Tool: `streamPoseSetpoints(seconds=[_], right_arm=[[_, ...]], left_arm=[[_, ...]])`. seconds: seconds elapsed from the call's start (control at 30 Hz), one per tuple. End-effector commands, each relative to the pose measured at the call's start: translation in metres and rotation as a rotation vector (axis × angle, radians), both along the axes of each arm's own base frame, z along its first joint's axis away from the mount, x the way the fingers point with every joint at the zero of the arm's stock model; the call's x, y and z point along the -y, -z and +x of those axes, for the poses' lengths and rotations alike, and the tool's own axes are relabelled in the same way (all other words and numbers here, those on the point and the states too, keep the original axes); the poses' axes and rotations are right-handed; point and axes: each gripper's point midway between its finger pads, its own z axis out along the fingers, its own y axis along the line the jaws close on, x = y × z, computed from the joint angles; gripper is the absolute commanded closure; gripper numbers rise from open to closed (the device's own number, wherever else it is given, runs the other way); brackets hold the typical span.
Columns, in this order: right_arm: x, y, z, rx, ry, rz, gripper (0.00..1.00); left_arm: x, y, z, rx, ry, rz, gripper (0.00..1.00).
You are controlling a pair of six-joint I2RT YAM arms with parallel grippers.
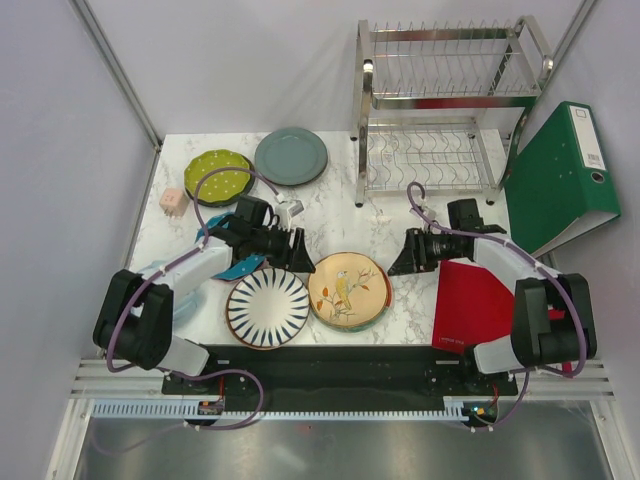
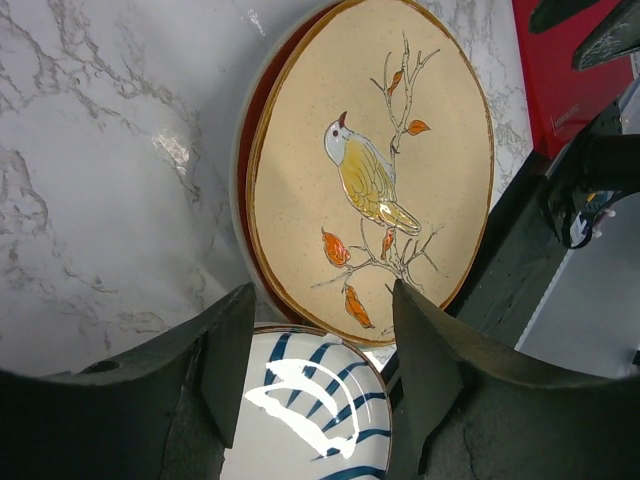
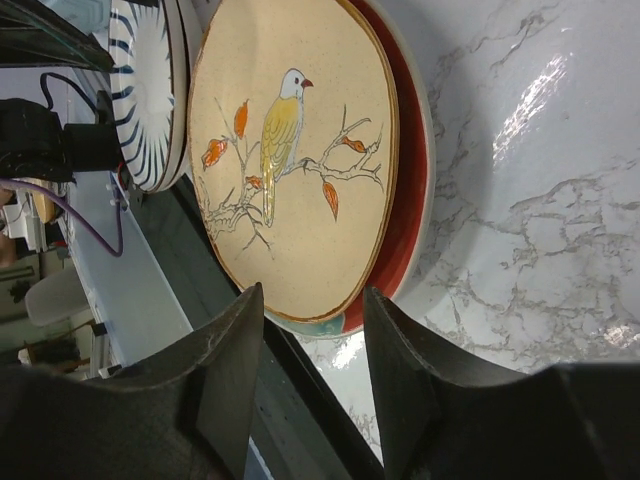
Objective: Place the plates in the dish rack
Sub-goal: Pick up the plate at the center of the board.
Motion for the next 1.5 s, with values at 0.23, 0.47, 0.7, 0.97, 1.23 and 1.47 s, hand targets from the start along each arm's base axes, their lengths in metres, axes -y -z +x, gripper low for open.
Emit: streamPoseSetpoints(seconds=[0.23,0.47,0.7,0.97,1.23,1.47], right_arm=[[-0.013,0.028,0.020,0.004,-0.064,-0.082,0.52],[-0.016,0.042,0.034,-0.024,-0.073,-0.116,0.54],[-0.027,0.055,0.029,-0.060,-0.127,-0.135,0.57],[-0.031,0.053,0.031,-0.010,-0.166,-0.176,0.59],[-0.018,0.016,0.055,0.195,-0.135,-0.266,0.54],[-0.019,0.022,0.040,0.132,-0.160,-0.249,0.57]], left_arm=[[0.000,-0.027,0.029,0.088,-0.039,-0.048,0.34],[-0.007,-0.029,0.036,0.094,-0.066,-0.046,0.34],[-0.010,-0.032,0.043,0.116,-0.079,-0.039,0.34],[-0.015,-0.030,0.048,0.118,-0.094,-0.027,0.34],[-0.015,-0.030,0.050,0.122,-0.099,-0.028,0.33],[-0.014,-0.037,0.055,0.144,-0.101,-0.032,0.33]])
